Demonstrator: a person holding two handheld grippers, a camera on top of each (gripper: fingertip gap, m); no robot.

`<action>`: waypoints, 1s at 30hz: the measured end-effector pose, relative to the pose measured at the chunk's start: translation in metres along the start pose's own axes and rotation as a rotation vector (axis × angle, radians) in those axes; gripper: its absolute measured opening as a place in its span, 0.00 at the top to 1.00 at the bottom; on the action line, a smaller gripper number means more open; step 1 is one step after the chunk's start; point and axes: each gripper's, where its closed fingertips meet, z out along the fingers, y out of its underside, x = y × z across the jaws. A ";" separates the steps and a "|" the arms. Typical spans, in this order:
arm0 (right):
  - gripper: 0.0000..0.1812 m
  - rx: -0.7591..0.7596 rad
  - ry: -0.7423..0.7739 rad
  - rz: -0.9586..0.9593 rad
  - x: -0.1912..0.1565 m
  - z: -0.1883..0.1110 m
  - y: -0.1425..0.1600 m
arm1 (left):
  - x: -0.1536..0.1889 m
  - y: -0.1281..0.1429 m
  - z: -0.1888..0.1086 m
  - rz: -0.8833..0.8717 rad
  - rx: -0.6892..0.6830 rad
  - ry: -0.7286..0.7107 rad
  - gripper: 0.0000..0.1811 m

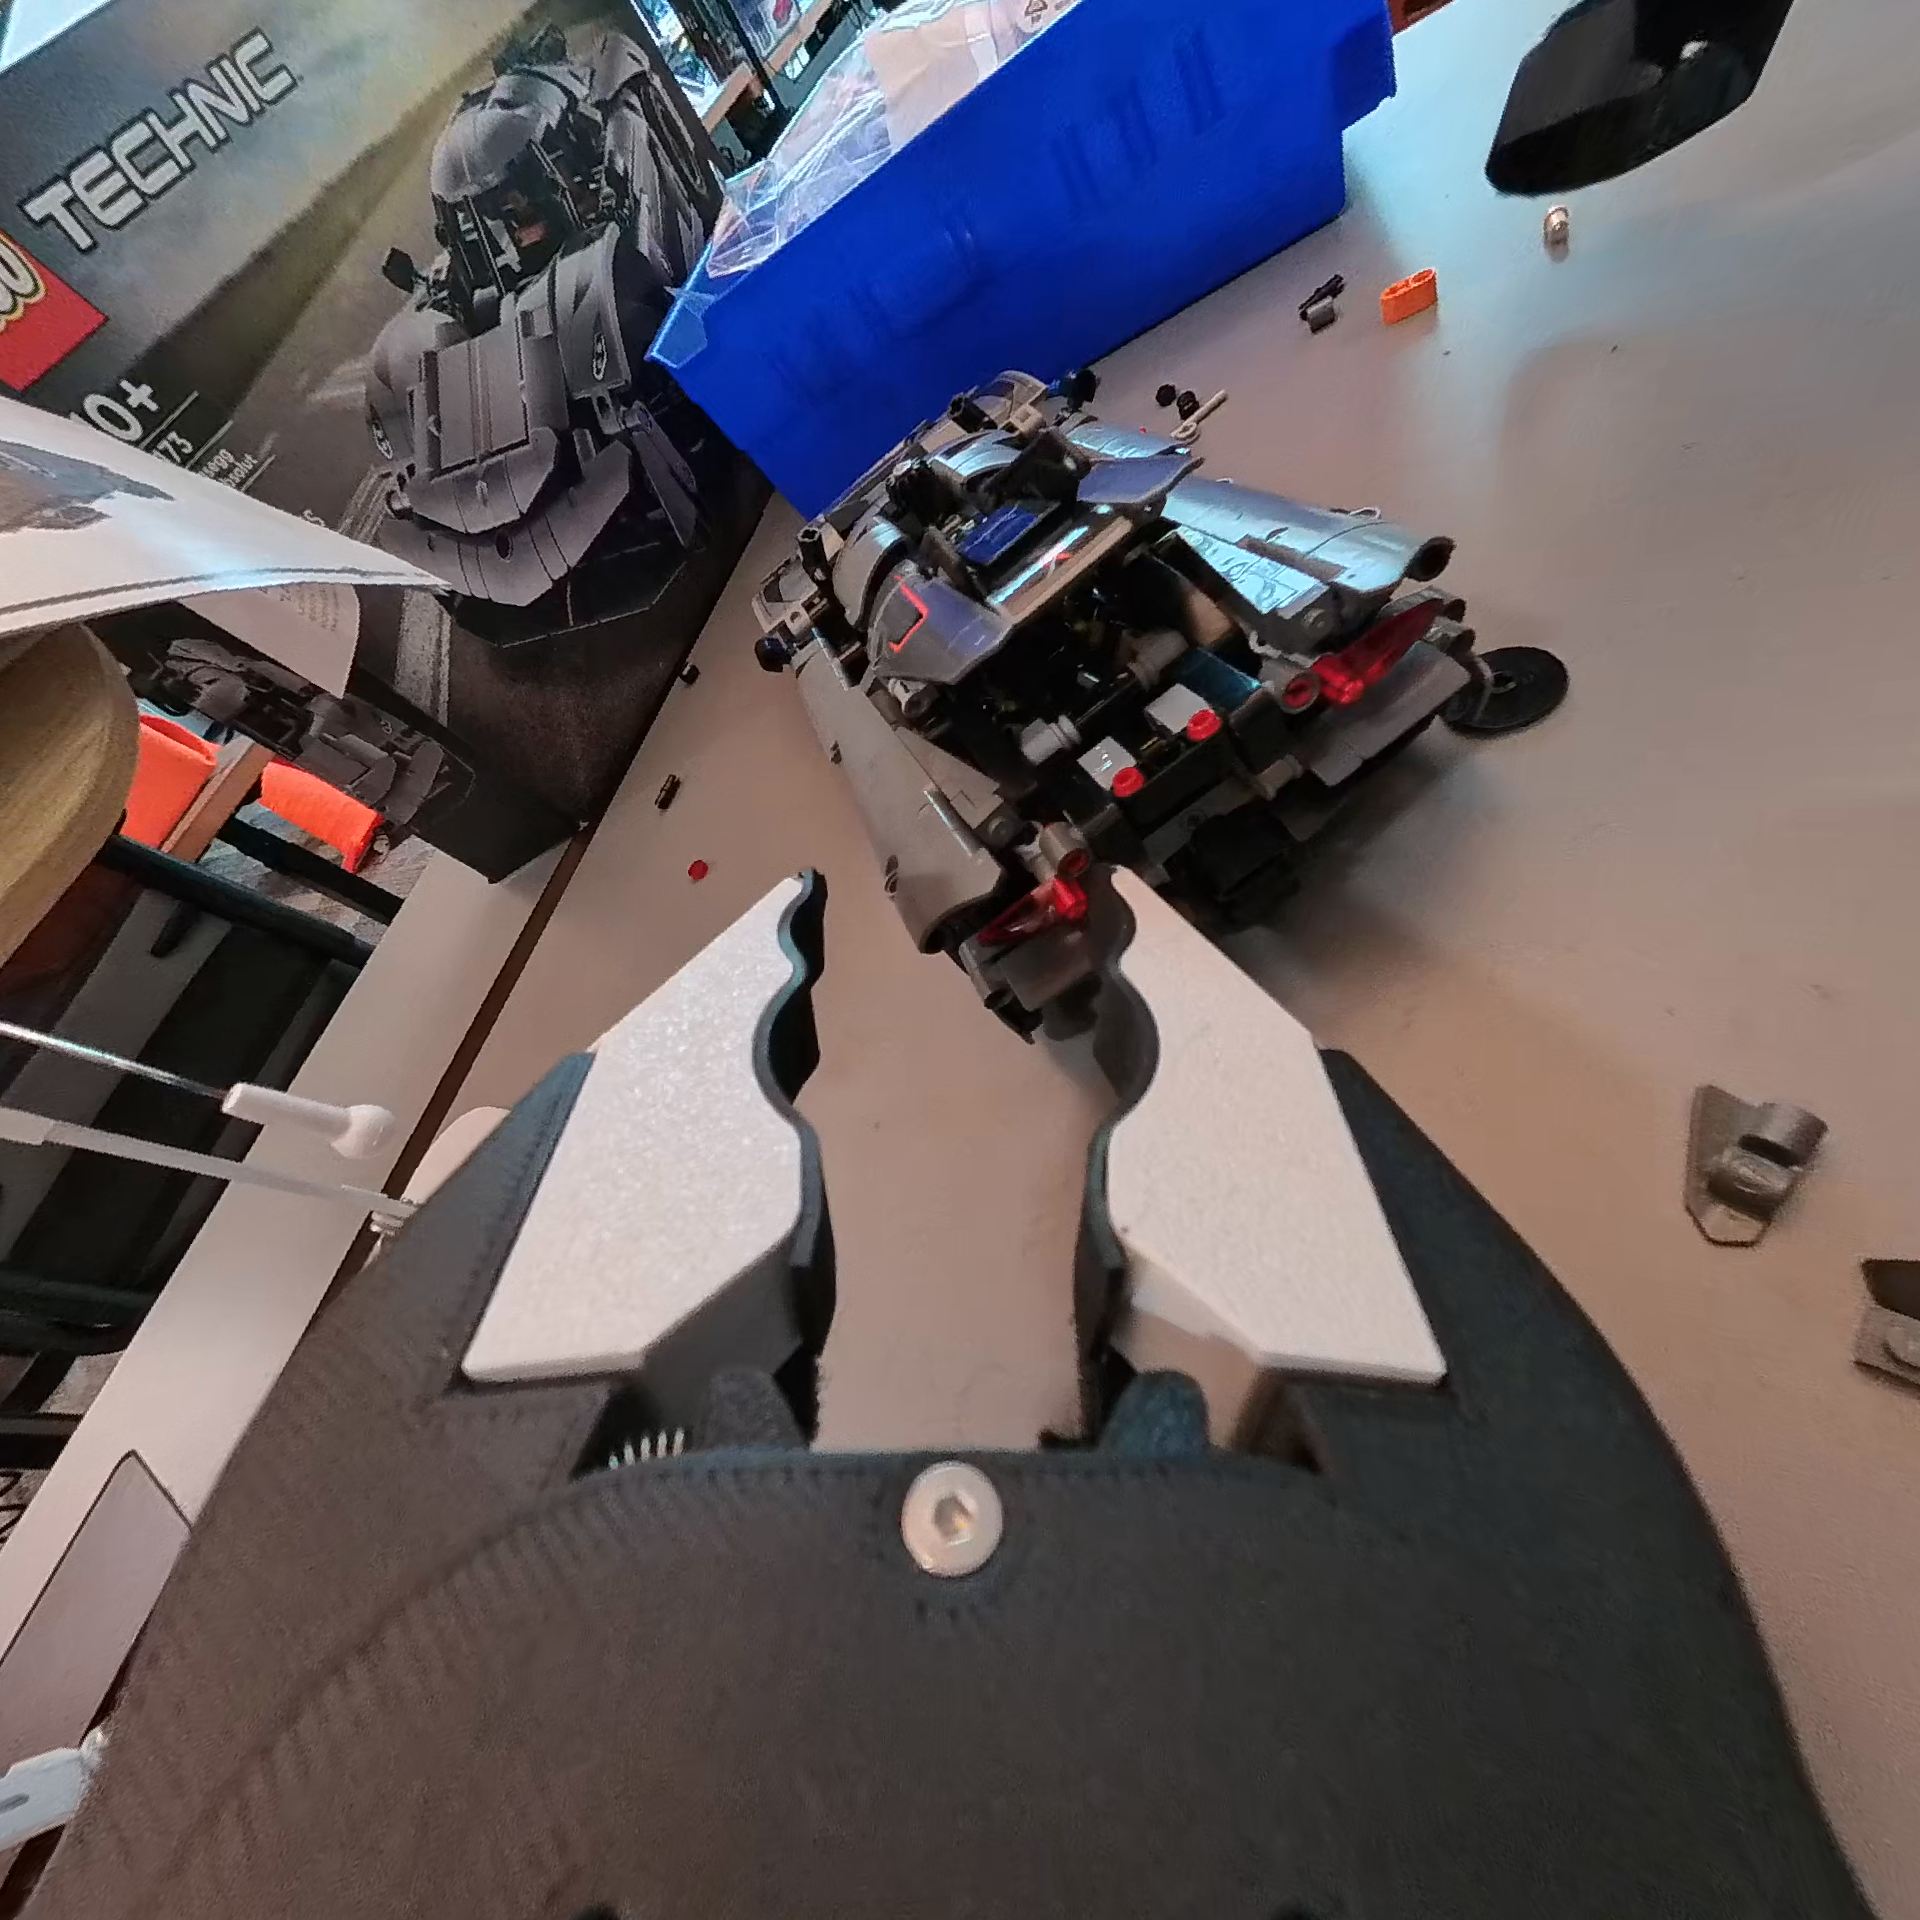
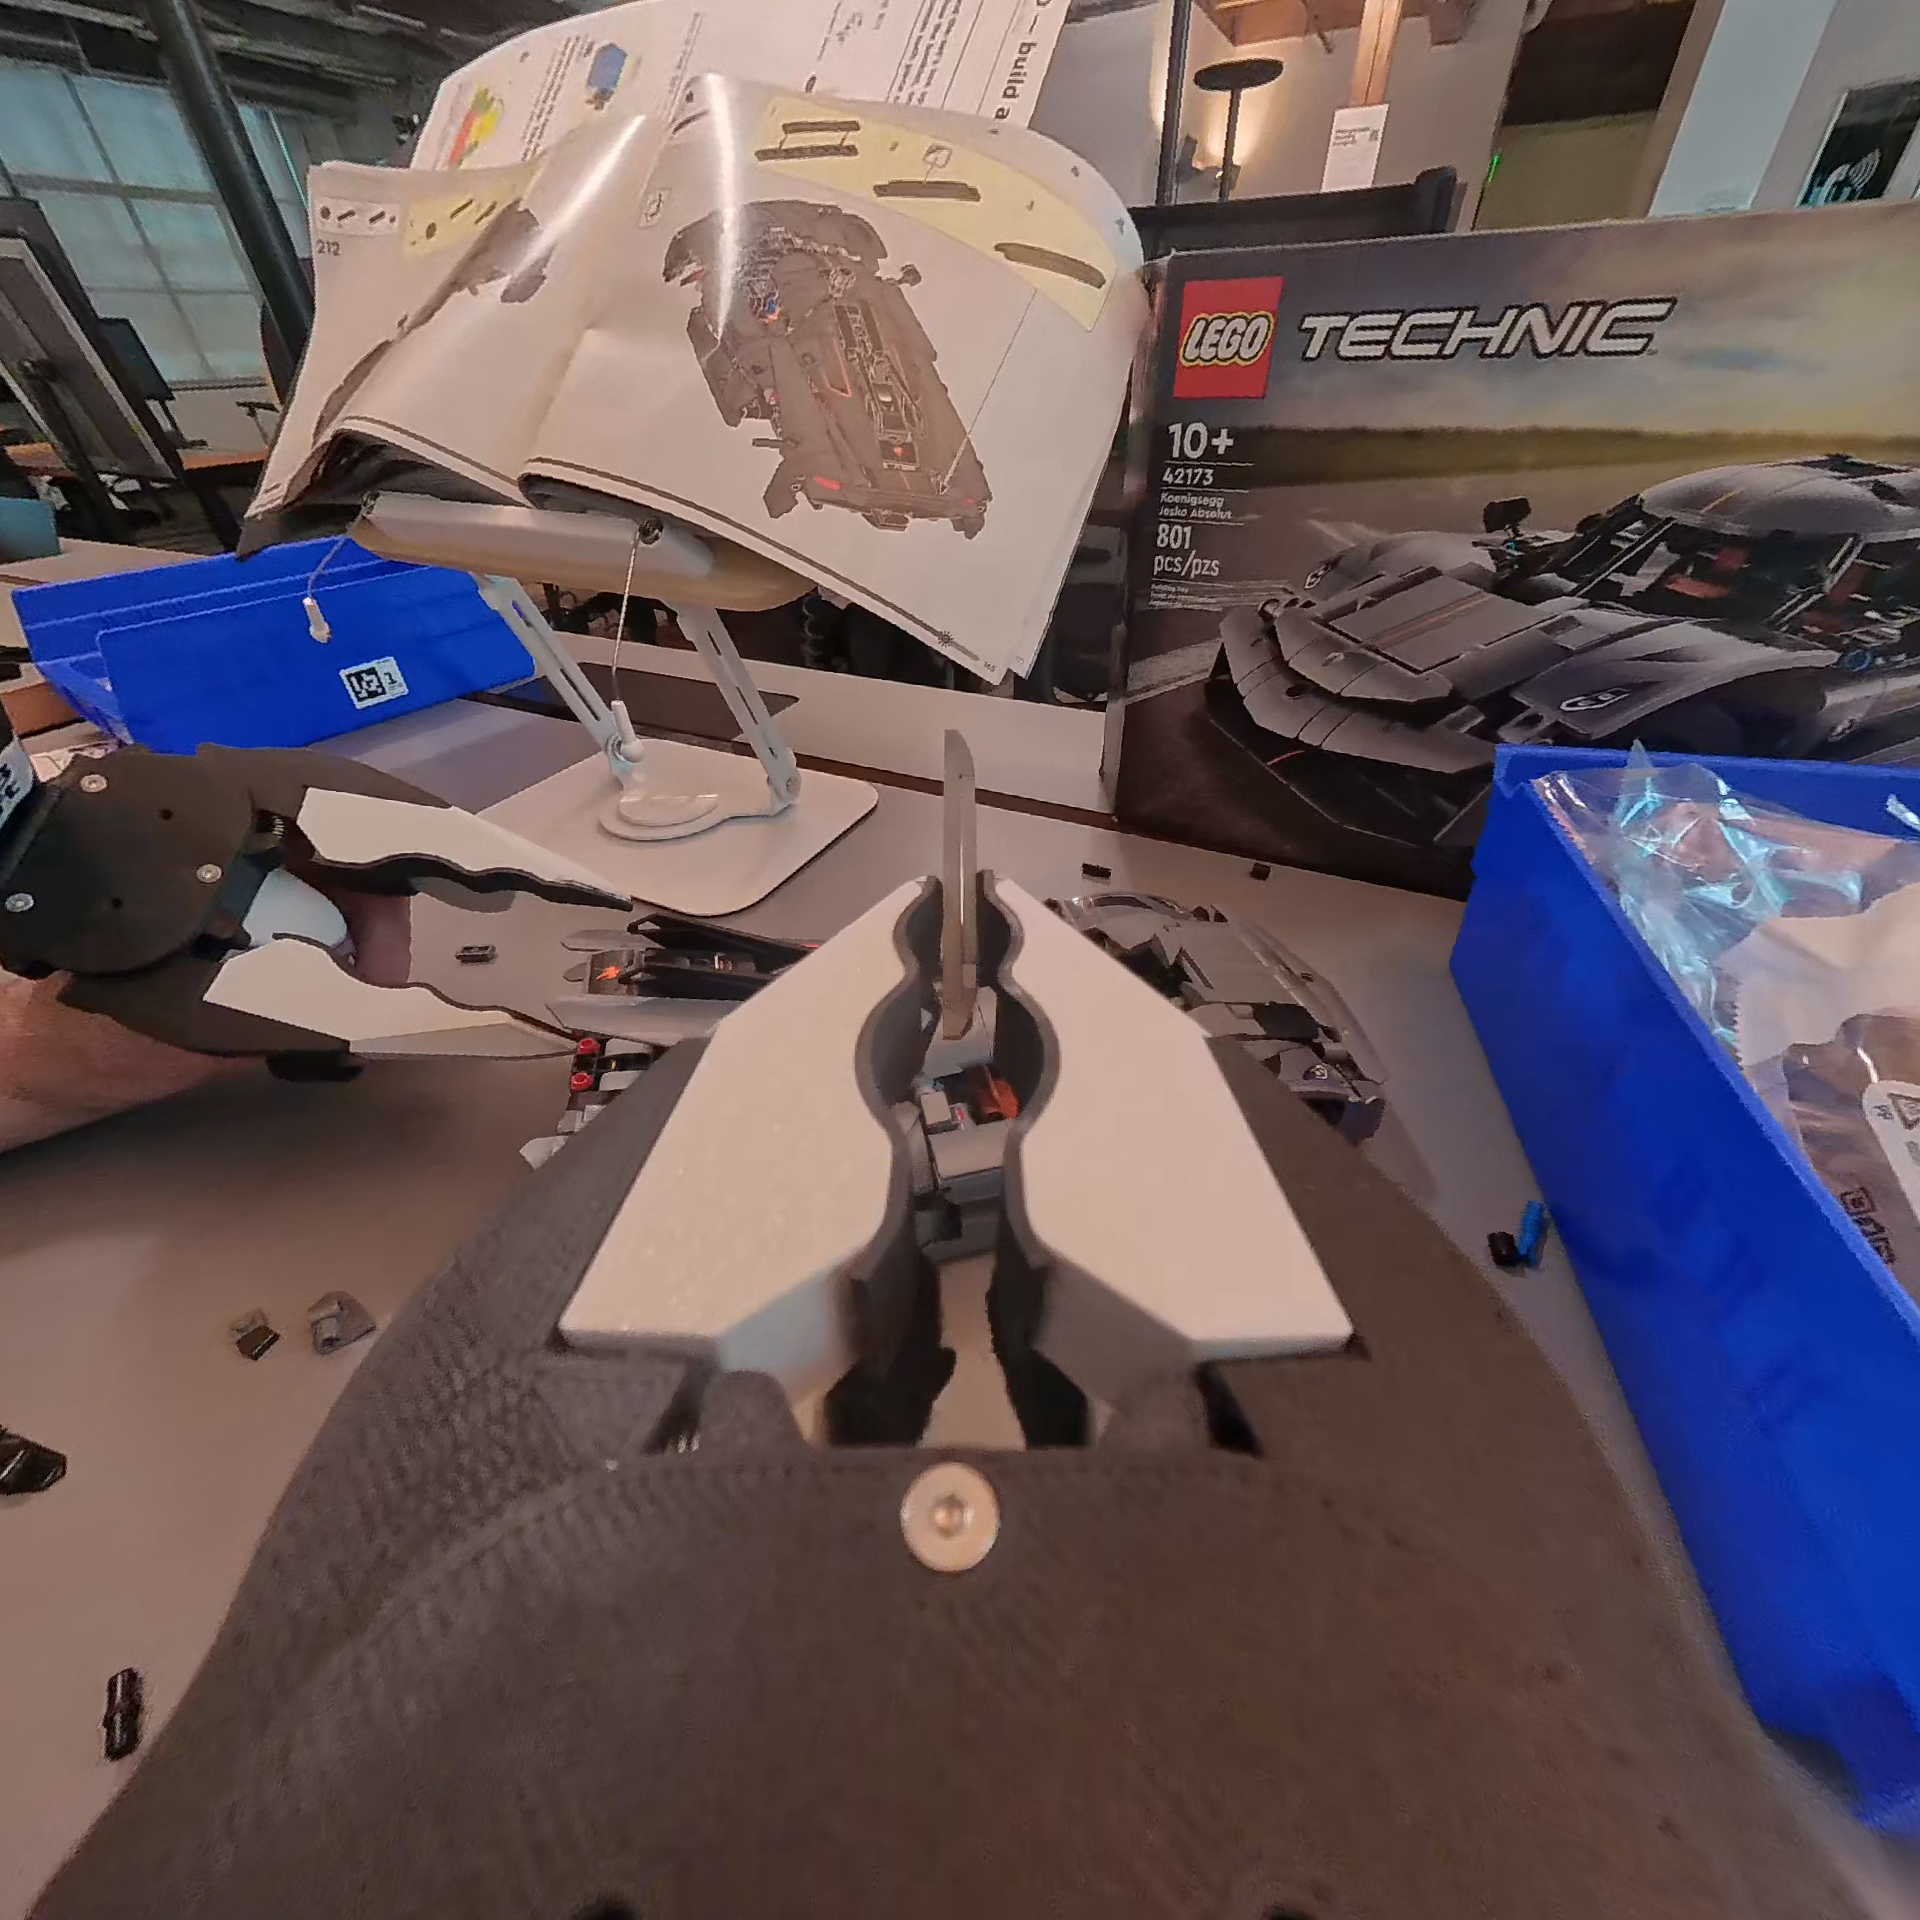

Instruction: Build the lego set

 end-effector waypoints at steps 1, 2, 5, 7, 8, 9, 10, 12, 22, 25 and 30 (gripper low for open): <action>0.97 -0.002 -0.003 -0.001 -0.001 0.000 0.000 | 0.000 0.000 0.000 -0.001 0.000 0.001 0.73; 0.97 -0.004 -0.007 -0.002 -0.001 0.001 0.001 | 0.000 0.000 0.000 -0.001 0.000 0.001 0.73; 0.97 -0.013 -0.019 -0.006 -0.004 0.002 0.003 | 0.000 0.000 0.000 0.001 -0.002 0.003 0.72; 0.98 -0.016 -0.024 -0.008 -0.005 0.003 0.003 | 0.001 0.001 0.000 0.002 -0.003 0.003 0.72; 0.98 -0.019 -0.027 -0.009 -0.006 0.003 0.004 | 0.001 0.001 0.000 0.002 -0.003 0.004 0.73; 0.98 -0.024 -0.030 -0.009 -0.006 0.004 0.004 | 0.001 0.001 0.000 0.002 -0.003 0.004 0.73; 0.97 -0.027 -0.033 -0.010 -0.007 0.004 0.005 | 0.001 0.001 0.000 0.002 -0.004 0.005 0.73; 0.97 -0.032 -0.043 -0.013 -0.009 0.005 0.006 | 0.001 0.001 0.000 0.003 -0.004 0.005 0.73; 0.98 -0.039 -0.079 -0.009 -0.014 0.006 0.008 | 0.002 0.003 0.001 0.012 -0.018 0.008 0.74; 0.98 -0.040 -0.086 -0.009 -0.016 0.006 0.008 | 0.004 0.005 0.002 0.028 -0.031 0.011 0.76; 0.97 -0.040 -0.103 -0.013 -0.019 0.006 0.008 | 0.007 0.008 0.004 0.028 -0.044 0.027 0.79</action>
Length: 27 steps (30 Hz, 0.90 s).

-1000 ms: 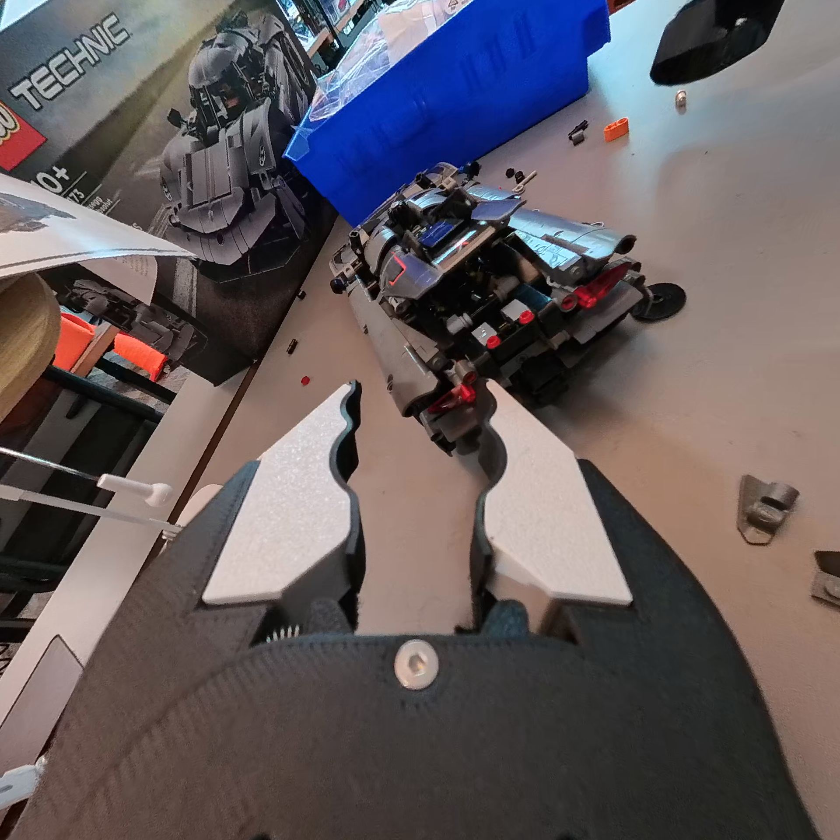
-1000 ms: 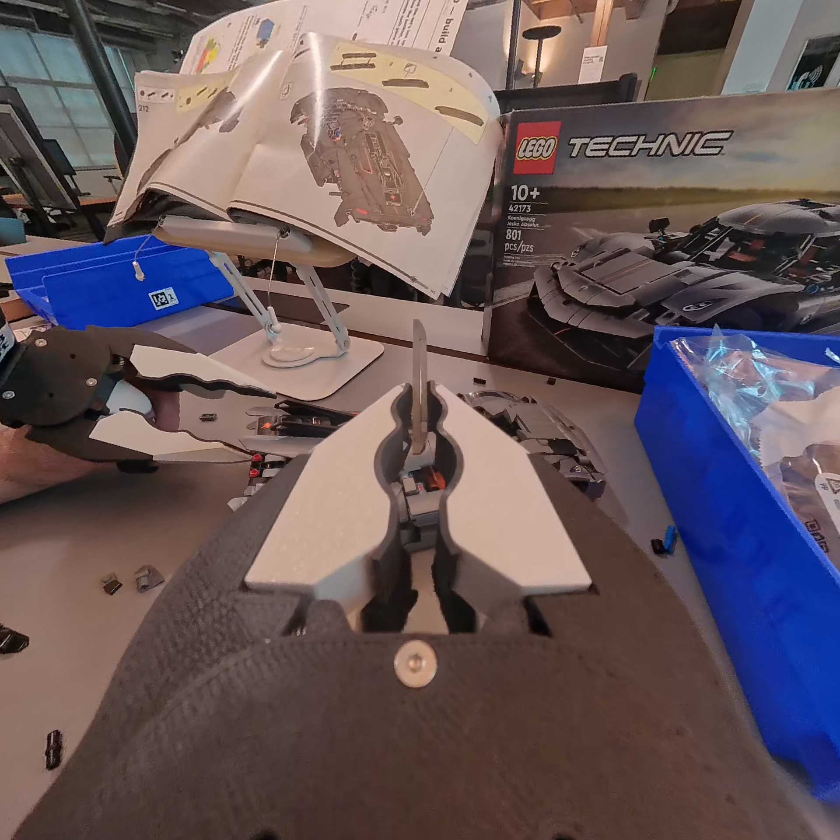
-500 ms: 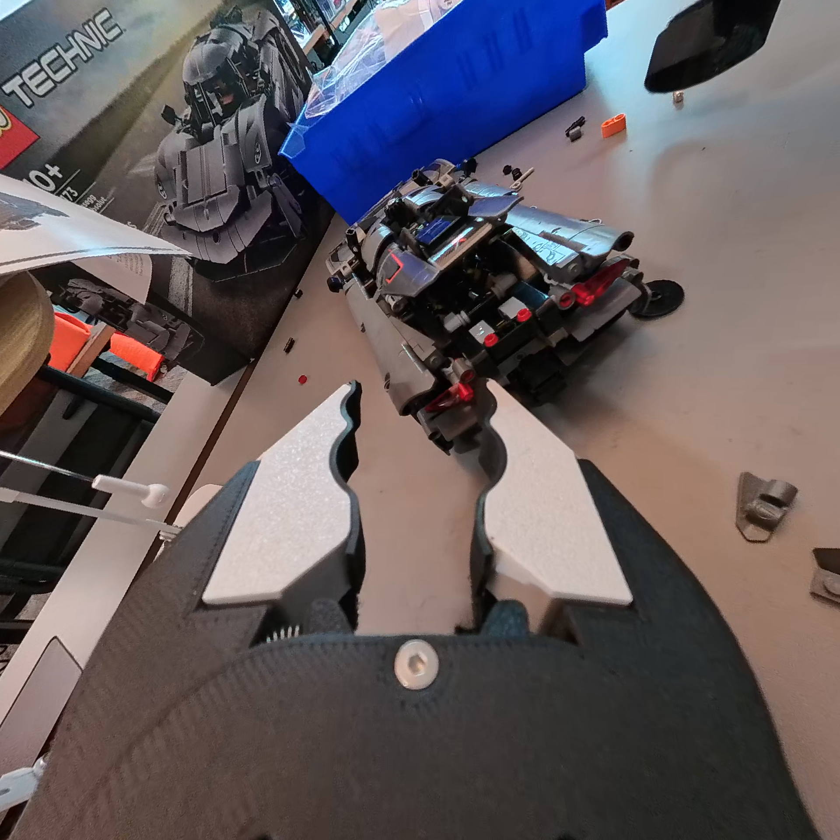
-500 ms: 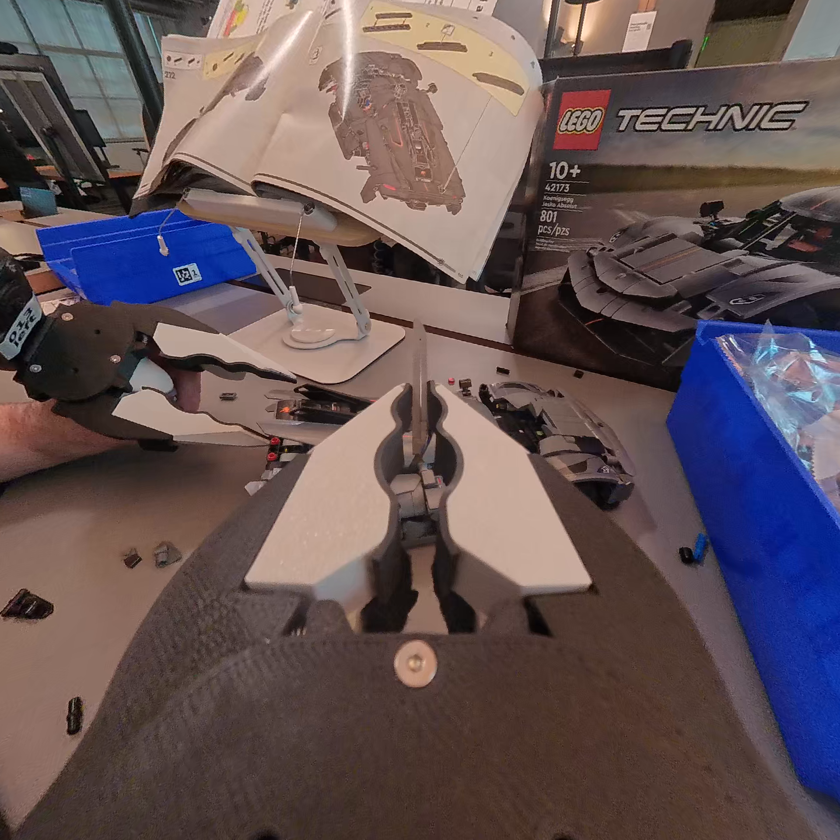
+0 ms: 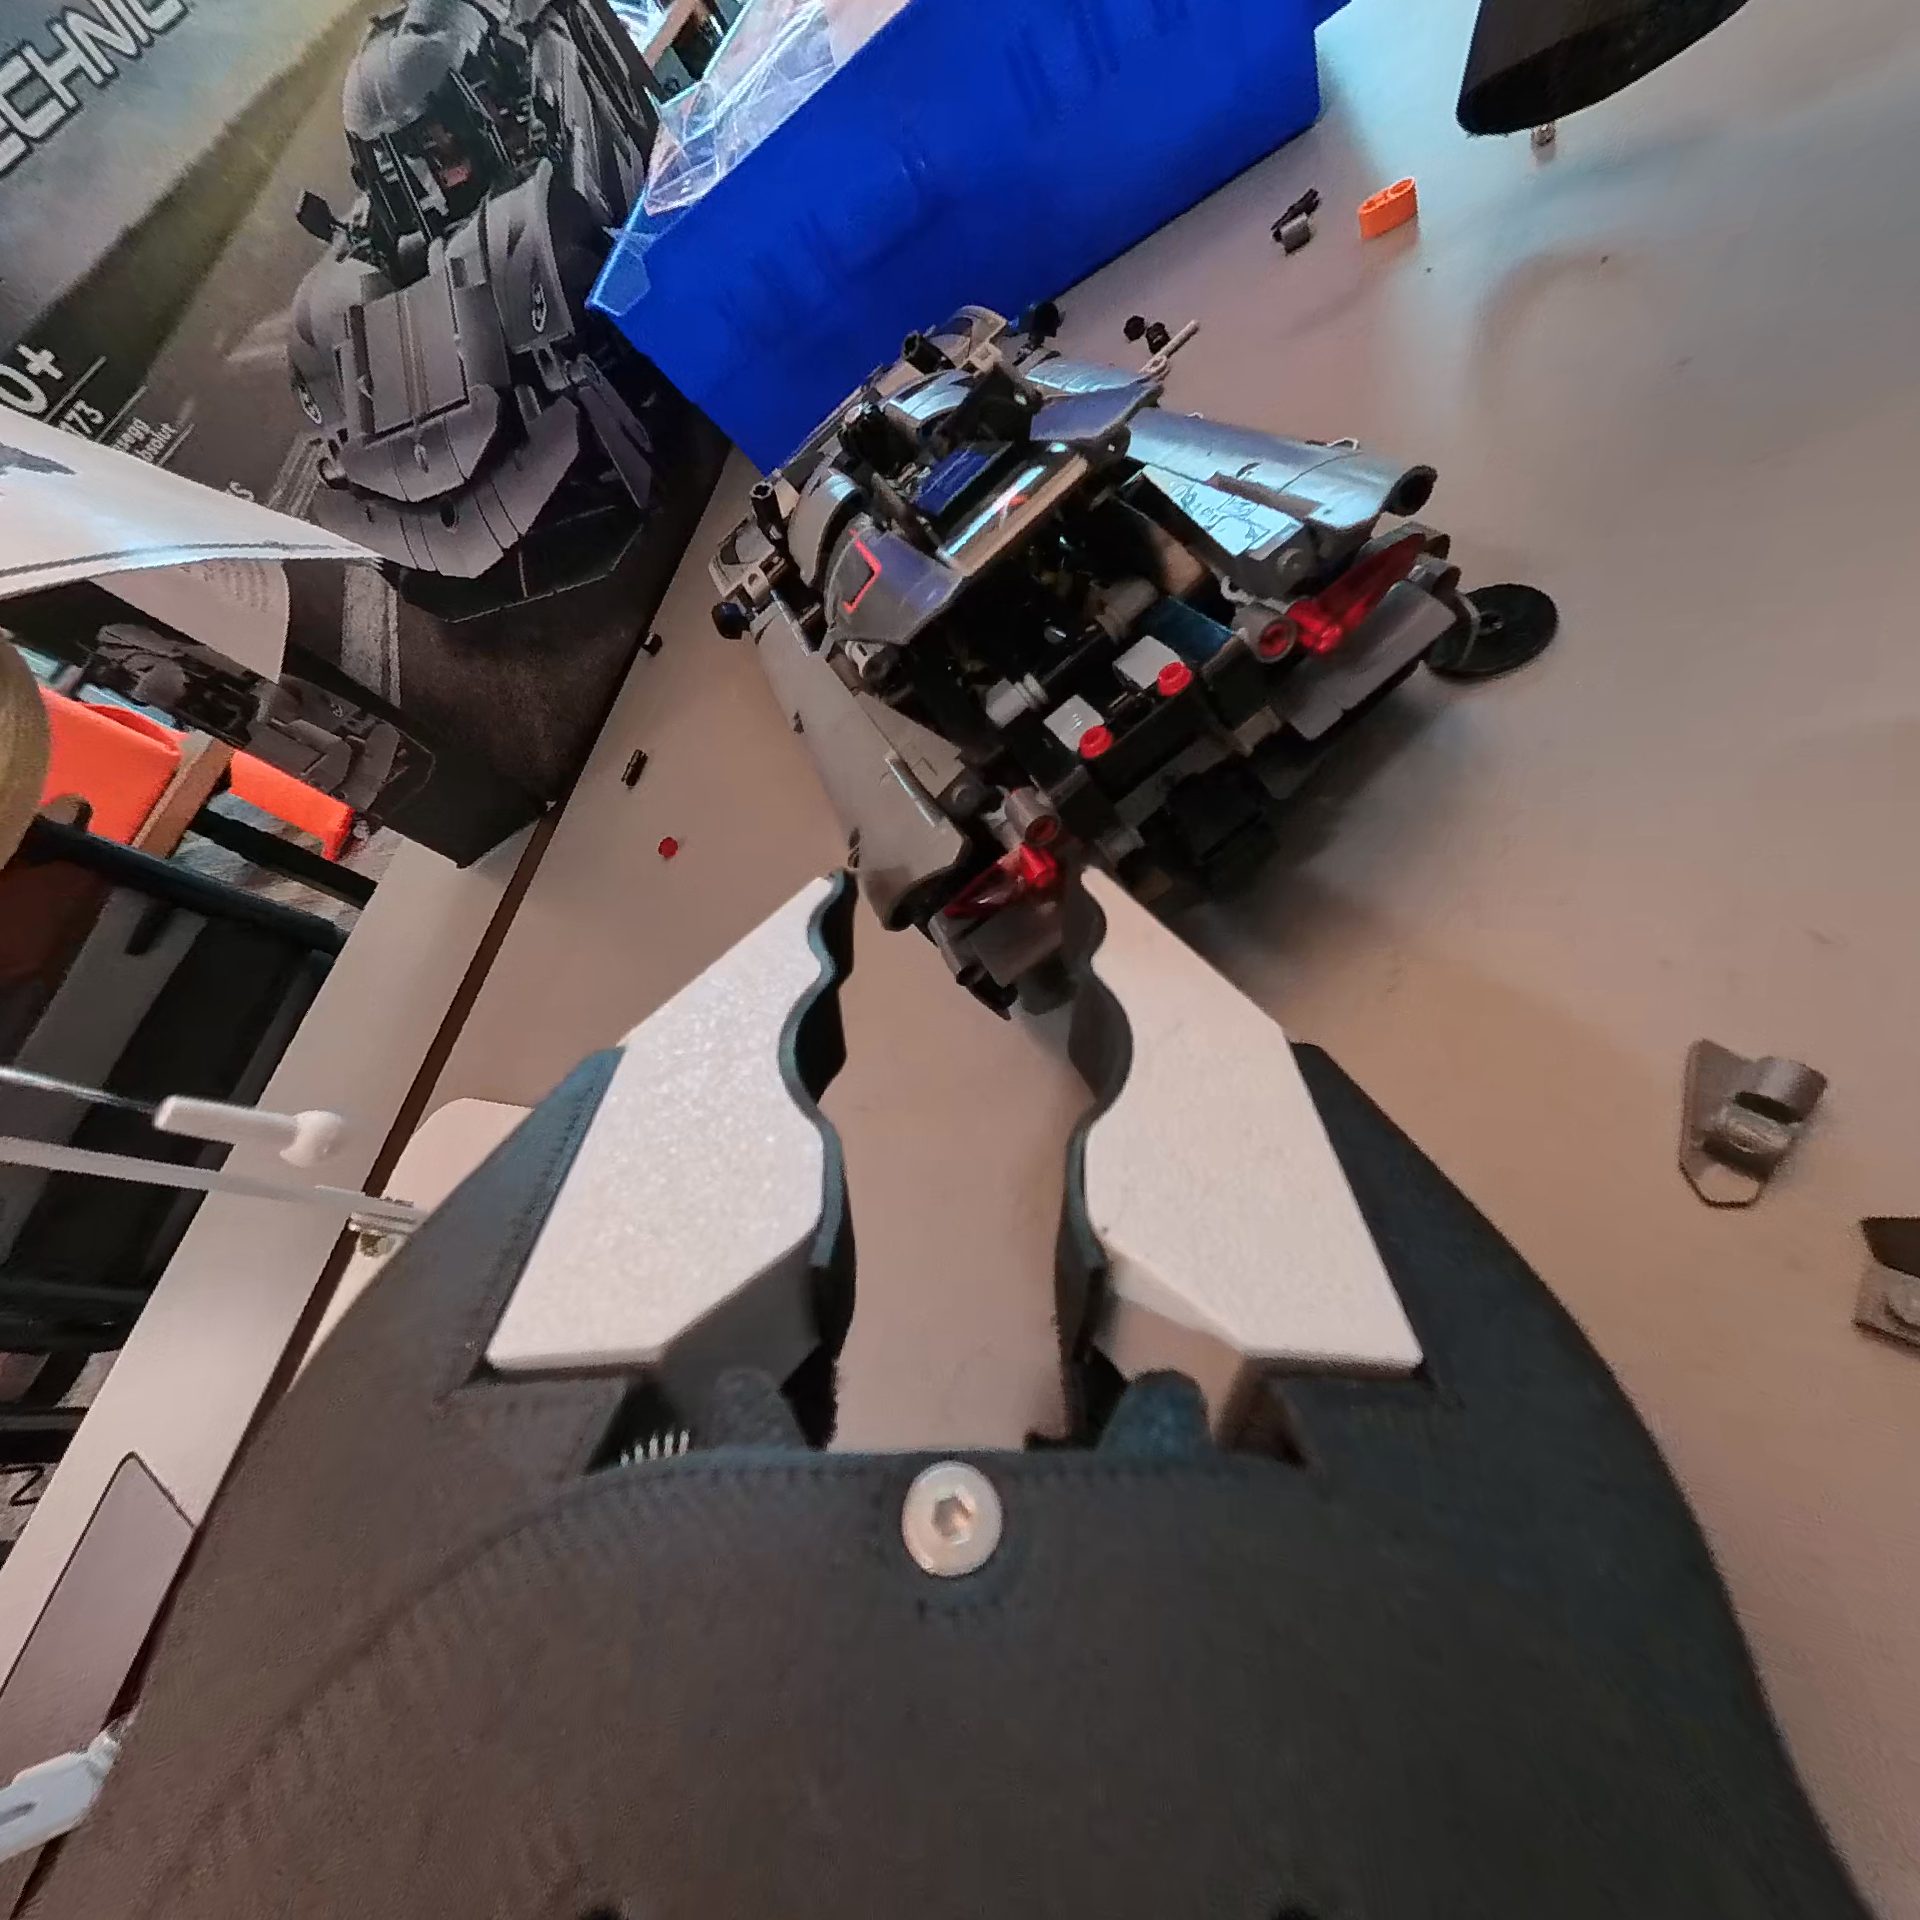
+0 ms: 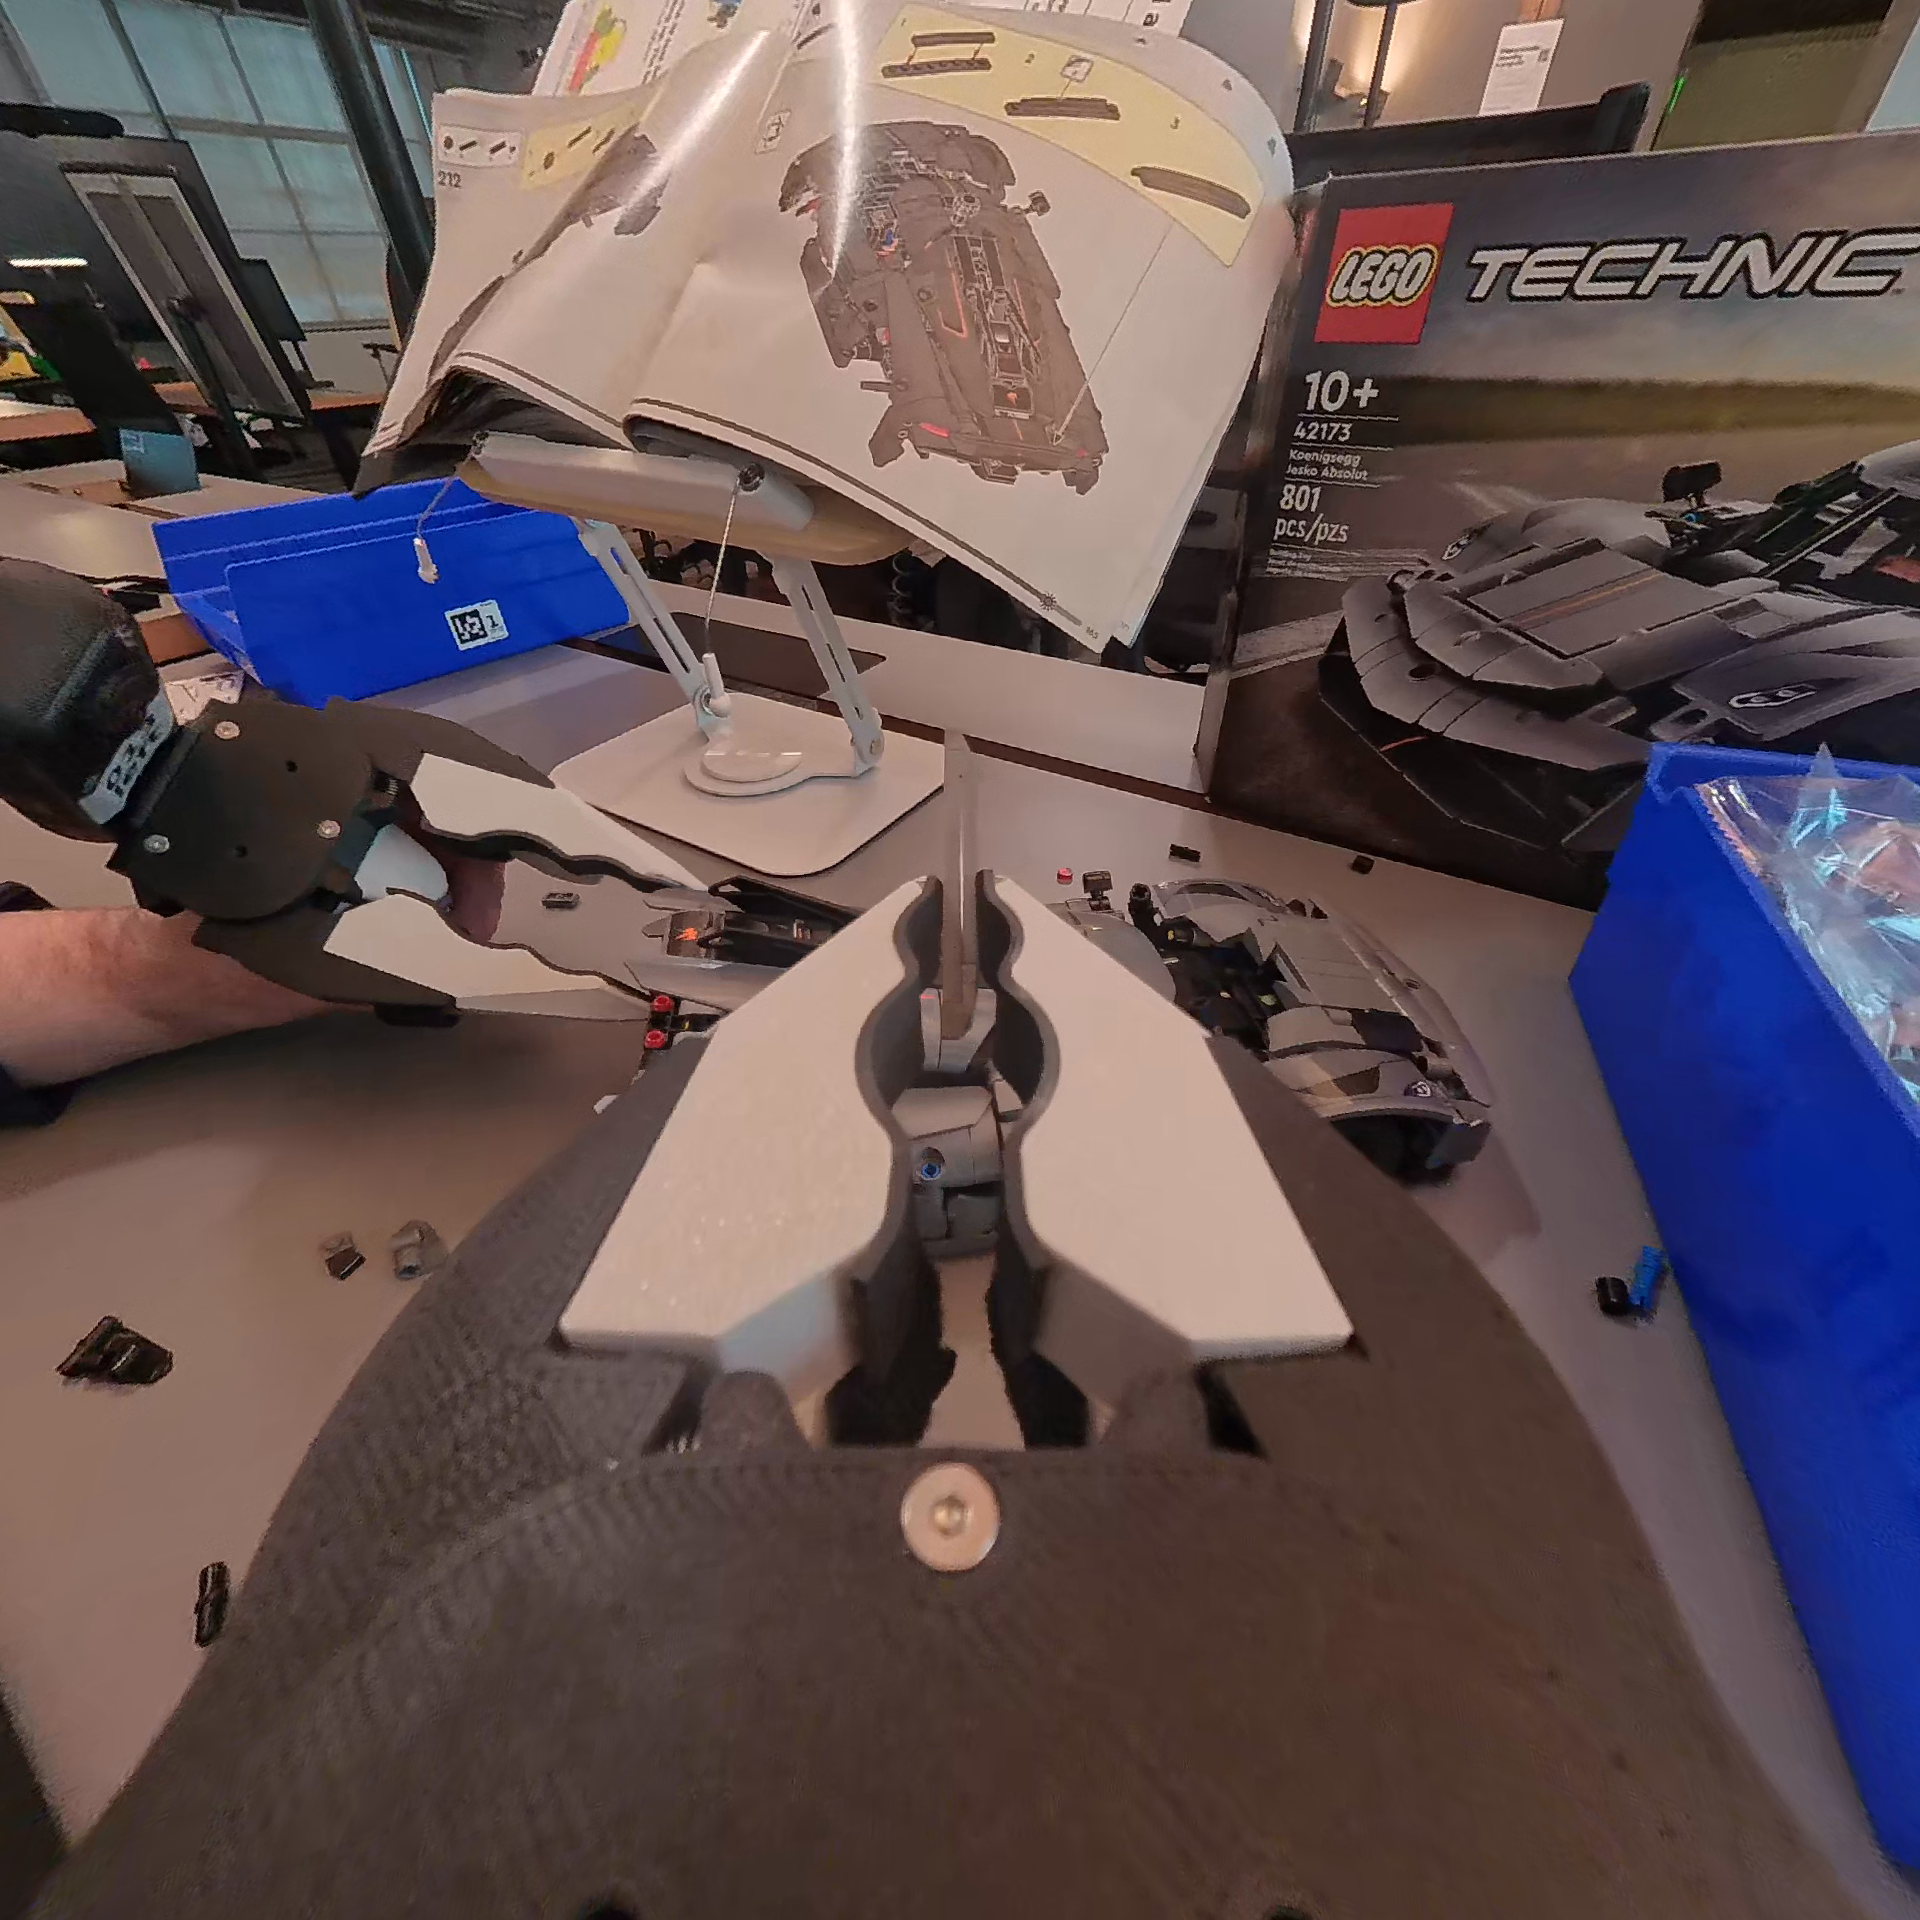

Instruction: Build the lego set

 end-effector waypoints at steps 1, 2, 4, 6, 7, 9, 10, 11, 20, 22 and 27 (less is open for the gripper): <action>0.97 0.000 -0.004 0.000 -0.001 0.000 0.000 | 0.001 0.001 0.001 0.001 -0.006 0.004 0.80; 0.97 0.000 -0.007 0.000 -0.001 0.000 0.000 | 0.002 0.002 0.002 0.001 -0.011 0.008 0.80; 0.97 0.001 -0.012 0.001 -0.002 0.000 0.000 | 0.002 0.003 0.002 -0.002 -0.016 0.010 0.81; 0.97 0.004 -0.017 0.004 -0.002 -0.001 -0.001 | 0.002 0.003 0.003 -0.009 -0.017 0.014 0.81; 0.97 0.005 -0.018 0.005 -0.002 -0.001 -0.001 | 0.002 0.003 0.003 -0.011 -0.018 0.013 0.81; 0.97 0.006 -0.021 0.007 -0.003 -0.001 -0.001 | 0.001 0.003 0.003 -0.011 -0.023 0.010 0.81; 0.97 0.006 -0.023 0.007 -0.003 -0.001 -0.001 | 0.001 0.003 0.004 -0.010 -0.025 0.009 0.81; 0.97 0.005 -0.023 0.006 -0.003 -0.001 -0.001 | 0.001 0.004 0.004 -0.008 -0.027 0.009 0.81; 0.97 0.000 -0.032 0.008 -0.004 -0.001 0.001 | 0.001 0.004 0.003 0.010 -0.041 0.002 0.84; 0.97 -0.003 -0.034 0.007 -0.004 -0.001 0.001 | 0.001 0.004 0.003 0.012 -0.040 0.001 0.84; 0.97 -0.003 -0.037 0.007 -0.004 -0.001 0.002 | 0.001 0.004 0.003 0.018 -0.038 0.000 0.83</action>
